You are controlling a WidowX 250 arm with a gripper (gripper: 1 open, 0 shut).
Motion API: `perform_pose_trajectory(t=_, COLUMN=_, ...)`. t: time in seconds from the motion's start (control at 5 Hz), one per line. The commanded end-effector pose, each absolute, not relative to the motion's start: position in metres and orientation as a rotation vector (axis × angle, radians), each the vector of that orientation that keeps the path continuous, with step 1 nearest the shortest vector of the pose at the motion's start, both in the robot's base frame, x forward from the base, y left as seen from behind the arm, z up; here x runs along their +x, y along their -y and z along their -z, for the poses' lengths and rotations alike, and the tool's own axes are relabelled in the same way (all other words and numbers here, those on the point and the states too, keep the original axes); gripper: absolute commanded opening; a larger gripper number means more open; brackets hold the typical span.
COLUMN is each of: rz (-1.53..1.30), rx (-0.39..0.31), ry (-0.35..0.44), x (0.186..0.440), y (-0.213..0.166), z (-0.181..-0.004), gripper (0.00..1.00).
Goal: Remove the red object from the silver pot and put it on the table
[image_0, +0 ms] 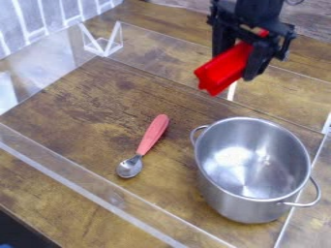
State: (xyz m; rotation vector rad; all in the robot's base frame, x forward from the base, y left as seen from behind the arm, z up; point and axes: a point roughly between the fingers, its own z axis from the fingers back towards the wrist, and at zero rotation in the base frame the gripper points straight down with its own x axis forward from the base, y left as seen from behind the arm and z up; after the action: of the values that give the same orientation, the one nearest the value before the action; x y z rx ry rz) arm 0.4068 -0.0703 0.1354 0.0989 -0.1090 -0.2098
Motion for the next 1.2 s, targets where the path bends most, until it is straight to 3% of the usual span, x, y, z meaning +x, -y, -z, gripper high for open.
perform_pose_trajectory(t=0.0, rz=0.207, rx=0.073, ry=0.176, x=0.406, y=0.065, z=-0.144, gripper=0.00)
perform_pose_trajectory(t=0.4, rz=0.116, rx=0.059, ry=0.181, x=0.405, y=0.087, z=-0.152, gripper=0.00)
perform_pose_trajectory(t=0.6, rz=0.144, rx=0.048, ry=0.179, x=0.406, y=0.083, z=-0.164, gripper=0.00)
perform_pose_trajectory(t=1.0, rz=0.200, rx=0.024, ry=0.181, x=0.405, y=0.069, z=-0.158, gripper=0.00)
